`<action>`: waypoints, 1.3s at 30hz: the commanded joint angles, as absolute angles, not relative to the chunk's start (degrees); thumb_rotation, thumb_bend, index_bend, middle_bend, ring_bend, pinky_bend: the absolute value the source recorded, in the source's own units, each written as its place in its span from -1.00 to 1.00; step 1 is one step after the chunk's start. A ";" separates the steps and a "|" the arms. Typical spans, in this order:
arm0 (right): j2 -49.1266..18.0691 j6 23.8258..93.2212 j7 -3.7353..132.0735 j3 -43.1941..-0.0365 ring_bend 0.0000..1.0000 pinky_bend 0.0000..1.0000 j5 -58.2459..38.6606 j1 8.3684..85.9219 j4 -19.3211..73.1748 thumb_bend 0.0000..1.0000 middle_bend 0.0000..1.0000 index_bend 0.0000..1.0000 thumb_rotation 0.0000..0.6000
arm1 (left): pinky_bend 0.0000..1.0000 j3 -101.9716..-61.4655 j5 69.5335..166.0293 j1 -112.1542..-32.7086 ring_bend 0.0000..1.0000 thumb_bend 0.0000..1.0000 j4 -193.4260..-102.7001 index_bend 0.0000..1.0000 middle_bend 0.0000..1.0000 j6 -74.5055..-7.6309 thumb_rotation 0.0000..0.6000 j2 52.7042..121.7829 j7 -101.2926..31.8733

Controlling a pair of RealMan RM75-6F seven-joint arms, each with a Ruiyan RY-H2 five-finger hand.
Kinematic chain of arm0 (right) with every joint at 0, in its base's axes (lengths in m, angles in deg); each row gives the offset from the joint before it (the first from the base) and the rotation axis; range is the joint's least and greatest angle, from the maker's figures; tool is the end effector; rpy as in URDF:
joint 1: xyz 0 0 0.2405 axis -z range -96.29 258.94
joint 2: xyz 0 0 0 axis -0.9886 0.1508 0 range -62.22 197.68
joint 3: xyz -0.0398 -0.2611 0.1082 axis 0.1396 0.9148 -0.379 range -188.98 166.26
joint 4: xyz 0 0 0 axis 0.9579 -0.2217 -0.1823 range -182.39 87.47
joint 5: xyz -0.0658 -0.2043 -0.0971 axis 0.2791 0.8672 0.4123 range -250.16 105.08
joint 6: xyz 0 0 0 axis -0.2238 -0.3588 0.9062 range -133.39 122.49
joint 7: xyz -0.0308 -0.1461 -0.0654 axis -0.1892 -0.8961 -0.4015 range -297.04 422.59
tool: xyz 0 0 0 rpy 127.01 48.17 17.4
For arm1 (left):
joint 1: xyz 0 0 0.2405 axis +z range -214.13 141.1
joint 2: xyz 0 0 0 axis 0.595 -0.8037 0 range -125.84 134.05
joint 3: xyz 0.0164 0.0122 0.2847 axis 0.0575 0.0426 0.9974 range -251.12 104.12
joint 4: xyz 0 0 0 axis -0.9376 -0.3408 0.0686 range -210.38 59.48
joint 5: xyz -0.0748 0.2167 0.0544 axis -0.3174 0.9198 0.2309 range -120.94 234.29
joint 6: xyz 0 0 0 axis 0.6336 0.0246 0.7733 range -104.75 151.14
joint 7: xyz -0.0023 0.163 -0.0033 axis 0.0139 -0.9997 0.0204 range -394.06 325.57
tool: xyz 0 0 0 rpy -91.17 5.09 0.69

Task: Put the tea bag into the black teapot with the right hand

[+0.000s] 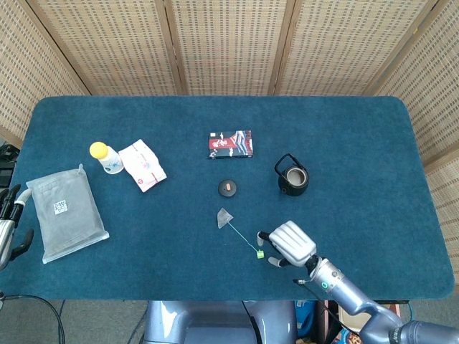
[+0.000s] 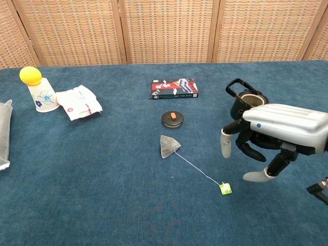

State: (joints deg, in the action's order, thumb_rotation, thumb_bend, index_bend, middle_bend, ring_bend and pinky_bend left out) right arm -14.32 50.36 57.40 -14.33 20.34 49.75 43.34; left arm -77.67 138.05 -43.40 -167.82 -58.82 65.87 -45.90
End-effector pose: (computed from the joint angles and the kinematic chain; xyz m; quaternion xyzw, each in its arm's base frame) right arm -0.1897 -0.2943 -0.0381 0.8023 -0.3408 0.3917 0.2945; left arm -0.3560 0.2224 0.1645 -0.6242 -0.3301 -0.3052 0.6390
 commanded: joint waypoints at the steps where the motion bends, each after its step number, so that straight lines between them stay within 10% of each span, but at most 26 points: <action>1: -15.64 48.94 56.99 -14.11 0.80 0.90 19.02 49.00 42.29 -0.19 0.71 0.00 1.00 | -1.00 -77.68 137.98 -43.46 -1.00 -0.11 -167.80 -1.00 -1.00 -58.75 1.00 65.94 -45.79; 39: -23.46 44.74 52.90 -13.23 0.84 0.92 10.57 45.92 34.70 -0.13 0.76 0.13 1.00 | -1.00 -77.02 137.44 -43.76 -1.00 -0.11 -166.68 -1.00 -1.00 -57.89 1.00 66.54 -43.76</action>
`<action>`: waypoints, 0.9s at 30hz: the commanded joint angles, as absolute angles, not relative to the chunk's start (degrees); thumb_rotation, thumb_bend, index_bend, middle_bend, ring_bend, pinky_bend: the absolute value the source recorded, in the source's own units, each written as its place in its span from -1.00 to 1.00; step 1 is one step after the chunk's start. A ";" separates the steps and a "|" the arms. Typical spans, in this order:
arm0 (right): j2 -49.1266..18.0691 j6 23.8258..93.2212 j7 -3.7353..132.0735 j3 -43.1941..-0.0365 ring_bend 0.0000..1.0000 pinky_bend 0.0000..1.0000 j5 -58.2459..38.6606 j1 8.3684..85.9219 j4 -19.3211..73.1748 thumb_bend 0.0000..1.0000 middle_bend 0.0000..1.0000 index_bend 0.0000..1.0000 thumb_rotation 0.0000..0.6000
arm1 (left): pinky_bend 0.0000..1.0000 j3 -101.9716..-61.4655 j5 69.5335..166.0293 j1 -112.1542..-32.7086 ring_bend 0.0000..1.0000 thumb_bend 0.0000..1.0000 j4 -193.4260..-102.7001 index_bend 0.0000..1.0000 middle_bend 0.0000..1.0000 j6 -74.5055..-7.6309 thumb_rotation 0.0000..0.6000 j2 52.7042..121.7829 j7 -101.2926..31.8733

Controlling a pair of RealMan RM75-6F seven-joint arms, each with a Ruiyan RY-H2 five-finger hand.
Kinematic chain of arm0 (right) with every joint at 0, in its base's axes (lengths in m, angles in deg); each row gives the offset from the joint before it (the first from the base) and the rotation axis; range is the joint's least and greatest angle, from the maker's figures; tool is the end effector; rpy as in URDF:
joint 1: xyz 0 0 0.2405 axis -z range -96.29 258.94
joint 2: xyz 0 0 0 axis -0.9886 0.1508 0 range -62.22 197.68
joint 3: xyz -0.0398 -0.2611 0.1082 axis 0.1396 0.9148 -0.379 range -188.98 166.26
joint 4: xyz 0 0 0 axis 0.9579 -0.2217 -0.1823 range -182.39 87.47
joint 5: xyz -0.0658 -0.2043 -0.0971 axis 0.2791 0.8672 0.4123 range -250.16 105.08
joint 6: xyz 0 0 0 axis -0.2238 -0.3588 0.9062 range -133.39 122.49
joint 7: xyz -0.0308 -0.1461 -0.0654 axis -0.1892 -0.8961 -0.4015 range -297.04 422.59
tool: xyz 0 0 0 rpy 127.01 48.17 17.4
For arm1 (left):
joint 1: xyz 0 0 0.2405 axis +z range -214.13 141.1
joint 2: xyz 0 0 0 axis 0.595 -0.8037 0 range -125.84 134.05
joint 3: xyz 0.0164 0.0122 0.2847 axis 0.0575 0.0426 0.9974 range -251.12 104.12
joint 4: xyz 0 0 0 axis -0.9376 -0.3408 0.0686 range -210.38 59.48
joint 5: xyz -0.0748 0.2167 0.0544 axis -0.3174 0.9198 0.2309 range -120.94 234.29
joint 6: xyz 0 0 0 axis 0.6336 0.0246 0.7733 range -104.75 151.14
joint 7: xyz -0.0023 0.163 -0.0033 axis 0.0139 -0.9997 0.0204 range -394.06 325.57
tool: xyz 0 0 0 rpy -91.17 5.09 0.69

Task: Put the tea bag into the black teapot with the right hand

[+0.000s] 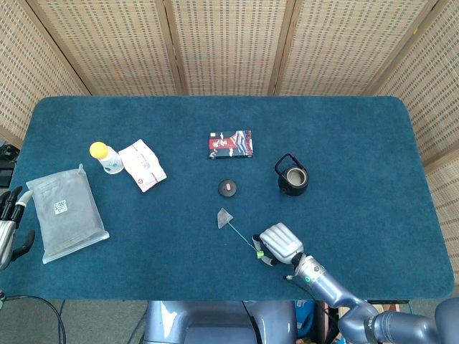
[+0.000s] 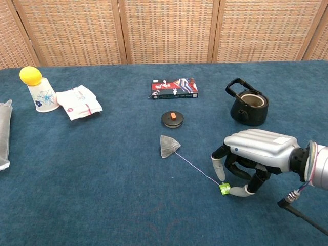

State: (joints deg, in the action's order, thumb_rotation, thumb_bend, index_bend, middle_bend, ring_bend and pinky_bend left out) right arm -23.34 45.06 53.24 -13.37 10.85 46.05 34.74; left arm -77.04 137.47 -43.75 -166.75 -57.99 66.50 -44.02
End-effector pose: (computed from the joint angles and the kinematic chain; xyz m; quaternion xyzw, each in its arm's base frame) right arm -0.1984 -0.3077 -0.0954 0.8127 -0.3693 0.3349 0.3015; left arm -0.3616 0.2222 0.1597 -0.6225 -0.3455 -0.3057 0.6322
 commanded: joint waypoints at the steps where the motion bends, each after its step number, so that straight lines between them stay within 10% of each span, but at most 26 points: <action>1: -23.51 44.63 52.67 -13.17 0.84 0.92 10.34 45.87 34.74 -0.13 0.76 0.13 1.00 | -1.00 -76.98 137.46 -43.75 -1.00 -0.11 -166.62 -1.00 -1.00 -57.87 1.00 66.56 -43.61; 27: -24.73 43.16 50.71 -12.93 0.85 0.93 7.31 44.60 33.66 -0.13 0.77 0.17 1.00 | -1.00 -76.69 137.19 -43.34 -1.00 -0.11 -164.77 -1.00 -1.00 -57.85 1.00 66.88 -41.43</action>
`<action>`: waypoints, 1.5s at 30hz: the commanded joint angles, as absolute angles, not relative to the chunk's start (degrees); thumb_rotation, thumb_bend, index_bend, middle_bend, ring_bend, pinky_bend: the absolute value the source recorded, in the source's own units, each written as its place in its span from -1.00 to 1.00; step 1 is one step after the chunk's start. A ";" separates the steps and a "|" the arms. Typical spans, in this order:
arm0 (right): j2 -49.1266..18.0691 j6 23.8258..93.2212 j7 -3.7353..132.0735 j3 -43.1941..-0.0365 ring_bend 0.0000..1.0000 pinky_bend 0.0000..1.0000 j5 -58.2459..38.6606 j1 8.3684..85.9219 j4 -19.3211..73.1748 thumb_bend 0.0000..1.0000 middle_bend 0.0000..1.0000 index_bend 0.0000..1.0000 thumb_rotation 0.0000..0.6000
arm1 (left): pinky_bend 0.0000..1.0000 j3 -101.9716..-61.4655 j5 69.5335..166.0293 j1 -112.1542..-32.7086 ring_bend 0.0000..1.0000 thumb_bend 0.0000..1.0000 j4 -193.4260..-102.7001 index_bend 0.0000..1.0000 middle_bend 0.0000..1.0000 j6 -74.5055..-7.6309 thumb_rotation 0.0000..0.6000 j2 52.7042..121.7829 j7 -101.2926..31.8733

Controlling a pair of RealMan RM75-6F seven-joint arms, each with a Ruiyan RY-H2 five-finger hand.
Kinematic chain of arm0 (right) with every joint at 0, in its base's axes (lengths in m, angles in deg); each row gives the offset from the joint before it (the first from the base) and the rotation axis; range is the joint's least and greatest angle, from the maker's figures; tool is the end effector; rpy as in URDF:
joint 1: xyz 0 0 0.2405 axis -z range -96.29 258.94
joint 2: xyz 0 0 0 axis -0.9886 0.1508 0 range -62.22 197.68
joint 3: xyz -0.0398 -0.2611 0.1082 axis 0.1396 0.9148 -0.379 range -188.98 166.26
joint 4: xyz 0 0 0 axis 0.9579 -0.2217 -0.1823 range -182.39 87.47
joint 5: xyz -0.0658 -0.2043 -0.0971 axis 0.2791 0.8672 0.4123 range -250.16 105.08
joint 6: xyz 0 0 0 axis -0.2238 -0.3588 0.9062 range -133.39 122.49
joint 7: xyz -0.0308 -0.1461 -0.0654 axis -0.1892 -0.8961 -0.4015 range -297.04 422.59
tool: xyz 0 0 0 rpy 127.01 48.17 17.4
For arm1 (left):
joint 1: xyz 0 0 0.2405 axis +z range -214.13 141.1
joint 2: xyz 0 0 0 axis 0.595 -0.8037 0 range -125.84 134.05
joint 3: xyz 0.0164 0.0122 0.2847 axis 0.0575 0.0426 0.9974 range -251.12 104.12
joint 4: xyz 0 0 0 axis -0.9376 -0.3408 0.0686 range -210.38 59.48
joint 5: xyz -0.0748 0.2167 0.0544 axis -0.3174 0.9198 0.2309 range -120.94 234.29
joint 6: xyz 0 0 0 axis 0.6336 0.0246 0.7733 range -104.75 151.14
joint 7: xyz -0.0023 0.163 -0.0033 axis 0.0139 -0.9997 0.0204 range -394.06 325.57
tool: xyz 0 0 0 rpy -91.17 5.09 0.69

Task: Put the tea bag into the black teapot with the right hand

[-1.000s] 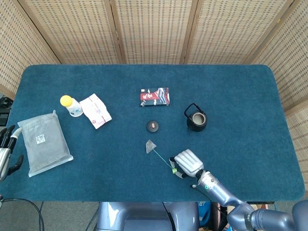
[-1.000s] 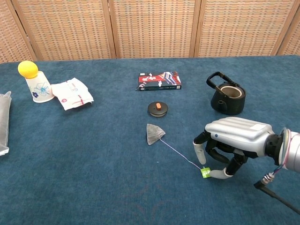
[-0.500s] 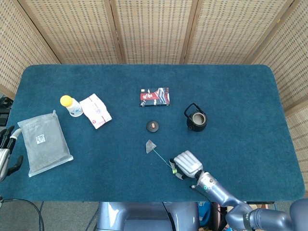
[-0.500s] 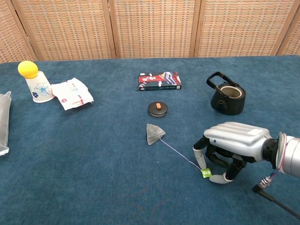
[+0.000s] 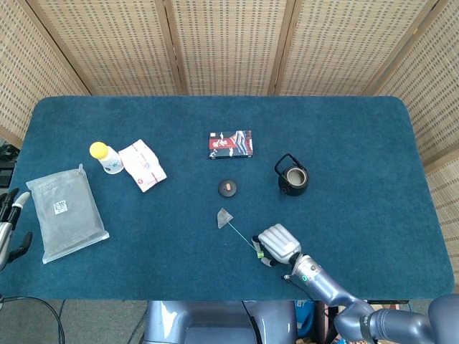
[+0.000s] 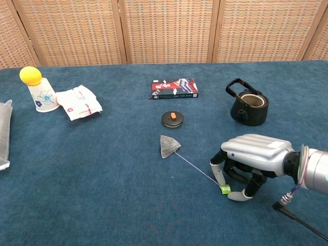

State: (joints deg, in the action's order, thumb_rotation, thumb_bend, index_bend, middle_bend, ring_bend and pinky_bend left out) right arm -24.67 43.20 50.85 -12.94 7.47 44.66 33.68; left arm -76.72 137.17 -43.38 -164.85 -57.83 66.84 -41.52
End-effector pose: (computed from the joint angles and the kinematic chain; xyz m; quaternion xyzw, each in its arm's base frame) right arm -0.1993 -0.3101 -0.1066 0.8200 -0.3718 0.3126 0.3028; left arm -0.3714 0.2193 0.1612 -0.6163 -0.3559 -0.3058 0.6325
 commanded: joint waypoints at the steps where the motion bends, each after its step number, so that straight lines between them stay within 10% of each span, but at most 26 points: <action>1: -24.76 43.20 50.65 -12.94 0.85 0.93 7.24 44.58 33.67 -0.12 0.77 0.18 1.00 | -1.00 -76.67 137.18 -43.32 -1.00 -0.11 -164.71 -1.00 -1.00 -57.86 1.00 66.91 -41.36; 45: -23.61 45.02 50.59 -13.19 0.86 0.95 6.38 44.23 34.90 0.28 0.79 0.27 1.00 | -1.00 -76.62 136.92 -42.90 -1.00 -0.11 -163.43 -1.00 -1.00 -57.87 1.00 67.43 -40.03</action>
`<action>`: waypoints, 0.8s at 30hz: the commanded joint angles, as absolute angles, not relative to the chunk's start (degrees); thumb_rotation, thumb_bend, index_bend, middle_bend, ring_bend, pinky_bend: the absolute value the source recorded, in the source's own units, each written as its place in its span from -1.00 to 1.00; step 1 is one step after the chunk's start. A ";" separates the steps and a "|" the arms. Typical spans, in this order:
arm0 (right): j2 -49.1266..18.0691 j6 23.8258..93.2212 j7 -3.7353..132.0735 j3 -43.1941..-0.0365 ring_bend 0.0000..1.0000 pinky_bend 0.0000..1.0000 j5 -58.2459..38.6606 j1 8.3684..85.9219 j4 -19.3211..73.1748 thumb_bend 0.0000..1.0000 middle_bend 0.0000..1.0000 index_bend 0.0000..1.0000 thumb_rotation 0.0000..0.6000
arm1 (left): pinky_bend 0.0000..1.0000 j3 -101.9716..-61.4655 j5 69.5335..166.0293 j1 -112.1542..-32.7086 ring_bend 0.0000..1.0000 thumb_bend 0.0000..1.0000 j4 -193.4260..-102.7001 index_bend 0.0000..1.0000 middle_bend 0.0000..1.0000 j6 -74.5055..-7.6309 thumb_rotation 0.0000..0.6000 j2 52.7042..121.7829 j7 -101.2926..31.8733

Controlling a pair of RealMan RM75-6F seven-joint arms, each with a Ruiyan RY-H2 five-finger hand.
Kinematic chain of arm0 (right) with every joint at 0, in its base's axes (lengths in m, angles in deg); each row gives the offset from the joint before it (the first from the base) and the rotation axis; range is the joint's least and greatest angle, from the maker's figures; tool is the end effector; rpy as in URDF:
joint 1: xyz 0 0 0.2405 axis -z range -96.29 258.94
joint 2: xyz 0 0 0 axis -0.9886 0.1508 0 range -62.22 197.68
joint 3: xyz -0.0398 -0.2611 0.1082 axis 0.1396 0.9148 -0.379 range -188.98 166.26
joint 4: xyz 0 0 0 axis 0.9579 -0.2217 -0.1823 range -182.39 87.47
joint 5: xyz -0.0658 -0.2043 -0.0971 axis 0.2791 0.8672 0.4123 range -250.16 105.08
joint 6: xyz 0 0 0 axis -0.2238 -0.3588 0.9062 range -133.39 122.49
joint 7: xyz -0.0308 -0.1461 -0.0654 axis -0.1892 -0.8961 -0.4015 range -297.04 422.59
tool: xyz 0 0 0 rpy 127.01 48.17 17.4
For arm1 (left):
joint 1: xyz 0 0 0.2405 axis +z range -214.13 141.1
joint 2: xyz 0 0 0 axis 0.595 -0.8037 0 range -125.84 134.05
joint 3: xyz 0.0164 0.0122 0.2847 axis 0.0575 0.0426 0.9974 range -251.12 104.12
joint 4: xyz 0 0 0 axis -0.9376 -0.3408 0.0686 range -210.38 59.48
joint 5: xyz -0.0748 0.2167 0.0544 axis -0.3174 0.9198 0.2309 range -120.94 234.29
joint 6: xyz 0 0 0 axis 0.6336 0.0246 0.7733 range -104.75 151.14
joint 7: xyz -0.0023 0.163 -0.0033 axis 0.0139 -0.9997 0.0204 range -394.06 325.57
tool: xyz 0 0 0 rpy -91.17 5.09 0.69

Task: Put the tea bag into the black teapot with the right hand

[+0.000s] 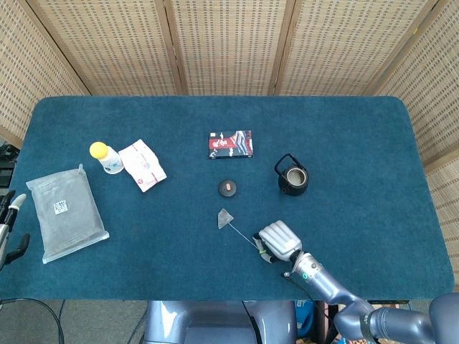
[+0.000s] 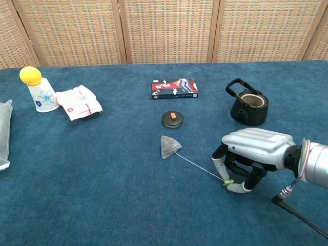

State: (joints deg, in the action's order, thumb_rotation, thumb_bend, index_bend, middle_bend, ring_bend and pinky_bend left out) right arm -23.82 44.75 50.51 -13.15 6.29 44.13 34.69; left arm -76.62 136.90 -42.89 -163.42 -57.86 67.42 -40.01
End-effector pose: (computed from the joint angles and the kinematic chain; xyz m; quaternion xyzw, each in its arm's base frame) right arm -0.1958 -0.3158 -0.0983 0.8126 -0.3711 0.3228 0.3126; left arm -0.3787 0.2161 0.1610 -0.6100 -0.3633 -0.3058 0.6343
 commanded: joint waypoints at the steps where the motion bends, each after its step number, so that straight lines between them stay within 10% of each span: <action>1: -23.34 45.39 50.64 -13.24 0.86 0.95 6.53 44.33 35.13 0.28 0.79 0.27 1.00 | -1.00 -76.61 136.98 -42.93 -1.00 -0.11 -163.47 -1.00 -1.00 -57.85 1.00 67.43 -40.11; 24: -13.53 52.99 58.03 -19.62 0.87 0.95 7.97 44.81 40.42 0.28 0.79 0.28 1.00 | -1.00 -76.06 138.00 -43.28 -1.00 -0.11 -165.24 -1.00 -1.00 -57.54 1.00 67.45 -41.60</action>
